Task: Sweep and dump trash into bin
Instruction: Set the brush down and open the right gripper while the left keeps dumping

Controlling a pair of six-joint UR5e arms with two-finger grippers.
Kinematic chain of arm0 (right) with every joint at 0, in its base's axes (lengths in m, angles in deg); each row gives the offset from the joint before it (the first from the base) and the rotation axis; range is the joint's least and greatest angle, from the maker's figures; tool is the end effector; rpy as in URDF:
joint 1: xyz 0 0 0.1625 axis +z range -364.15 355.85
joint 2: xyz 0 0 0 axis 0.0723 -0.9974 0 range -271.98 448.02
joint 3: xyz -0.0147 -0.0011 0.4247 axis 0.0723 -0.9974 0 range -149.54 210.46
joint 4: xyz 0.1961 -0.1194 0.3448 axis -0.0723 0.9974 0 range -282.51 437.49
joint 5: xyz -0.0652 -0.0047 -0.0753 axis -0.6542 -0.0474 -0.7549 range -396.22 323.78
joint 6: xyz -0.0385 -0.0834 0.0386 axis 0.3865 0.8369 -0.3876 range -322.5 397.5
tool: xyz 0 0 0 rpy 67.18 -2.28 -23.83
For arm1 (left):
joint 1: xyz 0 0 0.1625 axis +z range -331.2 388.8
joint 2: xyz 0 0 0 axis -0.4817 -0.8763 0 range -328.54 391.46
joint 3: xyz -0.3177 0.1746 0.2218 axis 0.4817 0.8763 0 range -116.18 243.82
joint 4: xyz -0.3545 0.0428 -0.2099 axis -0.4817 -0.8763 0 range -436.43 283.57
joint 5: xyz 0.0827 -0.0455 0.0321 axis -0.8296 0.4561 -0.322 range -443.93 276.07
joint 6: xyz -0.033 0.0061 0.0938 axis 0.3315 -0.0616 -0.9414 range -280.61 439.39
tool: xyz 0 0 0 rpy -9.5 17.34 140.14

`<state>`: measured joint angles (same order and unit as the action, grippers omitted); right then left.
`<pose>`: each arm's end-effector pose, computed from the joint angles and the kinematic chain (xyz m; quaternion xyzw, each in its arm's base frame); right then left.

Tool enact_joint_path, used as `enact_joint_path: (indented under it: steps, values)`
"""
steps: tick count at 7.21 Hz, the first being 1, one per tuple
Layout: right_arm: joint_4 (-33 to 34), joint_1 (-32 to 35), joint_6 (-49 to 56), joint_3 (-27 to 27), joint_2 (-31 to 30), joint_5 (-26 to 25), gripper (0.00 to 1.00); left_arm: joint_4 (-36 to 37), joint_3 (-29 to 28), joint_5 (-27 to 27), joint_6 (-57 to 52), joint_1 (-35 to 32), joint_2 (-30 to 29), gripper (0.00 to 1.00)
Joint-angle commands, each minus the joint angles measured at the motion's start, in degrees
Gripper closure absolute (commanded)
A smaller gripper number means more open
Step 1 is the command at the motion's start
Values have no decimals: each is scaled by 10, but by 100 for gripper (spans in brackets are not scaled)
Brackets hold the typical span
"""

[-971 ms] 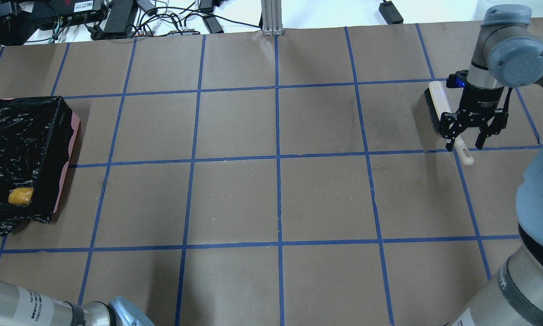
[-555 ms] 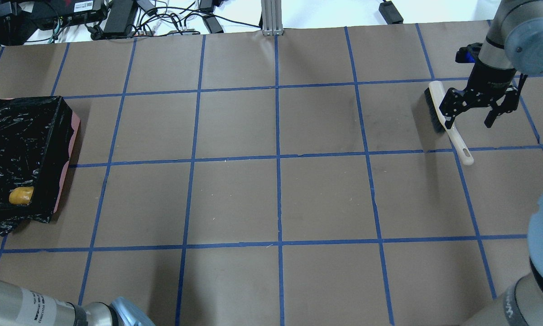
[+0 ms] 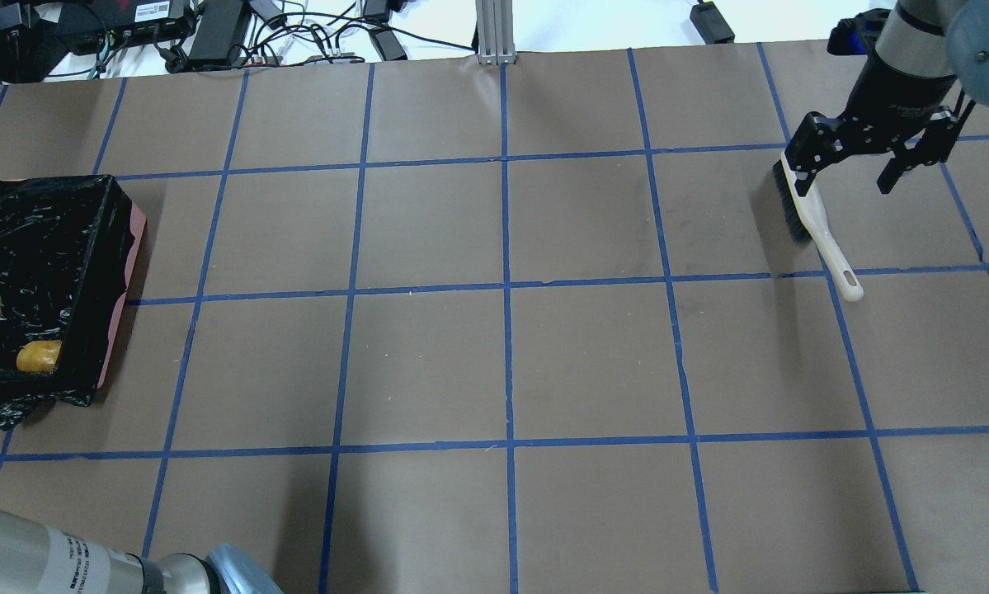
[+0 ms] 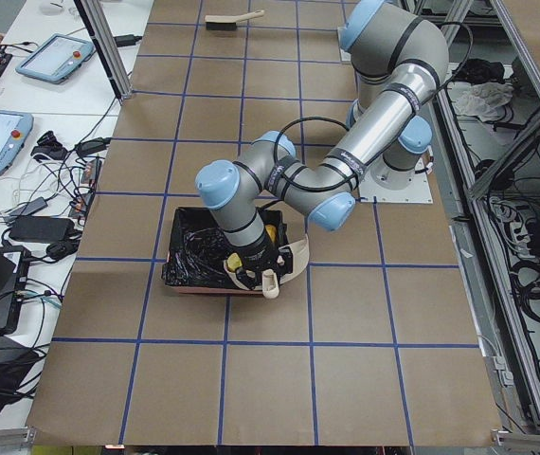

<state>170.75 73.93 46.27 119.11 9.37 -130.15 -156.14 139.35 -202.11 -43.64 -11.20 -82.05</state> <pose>0.0085 -0.5714 0.4005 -0.0255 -0.9974 -0.0640 0.0231 0.4490 -0.4893 0.4050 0.5750 0.7811 0.2423 0.0253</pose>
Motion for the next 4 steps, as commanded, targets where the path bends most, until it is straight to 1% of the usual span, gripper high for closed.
enact_joint_path:
  steps: [1,2,3,4]
  values:
    - [-11,89,-109,-42,-9,3,0,11,0,-19,1,-14,3,100]
    - [-11,102,-117,-58,-31,37,0,11,1,-19,1,-15,7,100]
    - [-5,102,-118,-56,-58,56,0,10,1,-18,-7,-15,14,100]
    - [-4,102,-118,-57,-71,50,0,5,0,-10,-12,-13,18,100]
